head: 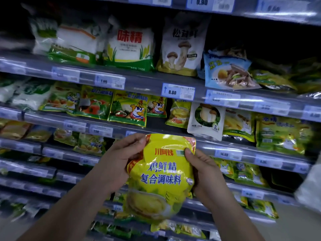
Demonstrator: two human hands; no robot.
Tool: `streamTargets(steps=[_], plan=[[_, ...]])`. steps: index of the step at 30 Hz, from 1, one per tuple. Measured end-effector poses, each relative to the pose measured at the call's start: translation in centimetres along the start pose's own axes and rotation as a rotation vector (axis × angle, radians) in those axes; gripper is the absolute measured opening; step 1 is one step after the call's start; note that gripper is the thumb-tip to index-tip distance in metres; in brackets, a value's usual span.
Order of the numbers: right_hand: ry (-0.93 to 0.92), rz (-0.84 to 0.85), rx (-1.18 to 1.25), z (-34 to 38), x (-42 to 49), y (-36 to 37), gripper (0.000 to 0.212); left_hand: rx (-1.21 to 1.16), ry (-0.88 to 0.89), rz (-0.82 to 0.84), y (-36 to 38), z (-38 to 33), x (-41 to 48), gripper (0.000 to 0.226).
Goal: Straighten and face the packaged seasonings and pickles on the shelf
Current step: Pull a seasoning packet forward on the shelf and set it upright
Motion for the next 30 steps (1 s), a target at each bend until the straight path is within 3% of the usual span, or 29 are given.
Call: streamTargets(steps=[2,7,10,12,14,16,18,20,24,27,30], plan=[[0.033,0.016,0.035,-0.2,0.9,0.8,0.024,-0.098,-0.034,0.012,-1.1,-0.2,1.0,0.019],[0.043,-0.008,0.053,-0.7,3.5,2.0,0.029,-0.011,0.001,0.026,-3.7,-1.7,3.4,0.025],[0.058,-0.059,0.018,-1.5,5.1,2.5,0.033,0.425,0.233,-0.037,-5.4,-4.4,4.5,0.02],[0.048,-0.097,-0.003,-1.8,5.9,2.6,0.04,0.567,0.324,-0.061,-6.3,-5.4,5.0,0.02],[0.019,-0.131,0.008,-1.7,6.7,2.6,0.041,0.494,0.257,0.016,-6.8,-4.3,6.0,0.038],[-0.003,-0.153,0.035,-1.5,7.3,2.5,0.043,0.394,0.046,0.161,-6.5,-1.3,6.9,0.063],[-0.013,-0.166,0.046,-1.3,7.8,2.2,0.045,0.452,-0.057,0.28,-5.8,1.0,6.9,0.043],[-0.014,-0.129,0.035,-1.2,8.1,2.6,0.05,0.536,-0.012,0.22,-6.1,1.3,7.2,0.023],[0.038,0.033,-0.147,-3.2,7.7,4.0,0.081,0.36,0.024,0.057,-7.5,0.9,7.9,0.029],[0.023,0.112,-0.341,-4.5,8.0,4.6,0.052,0.351,0.062,-0.012,-8.0,0.0,8.8,0.027],[0.062,0.084,-0.235,-4.4,8.3,3.5,0.047,0.258,-0.058,0.009,-8.1,1.4,9.3,0.028]])
Point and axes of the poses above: each hand's wrist, its own x-axis towards the middle knuckle, its own y-axis out of the palm, z = x × y, the point moved 10 cm from there along x, towards the middle knuckle, and after that the axes turned 2 degrees about -x, right-handed, at the moved point
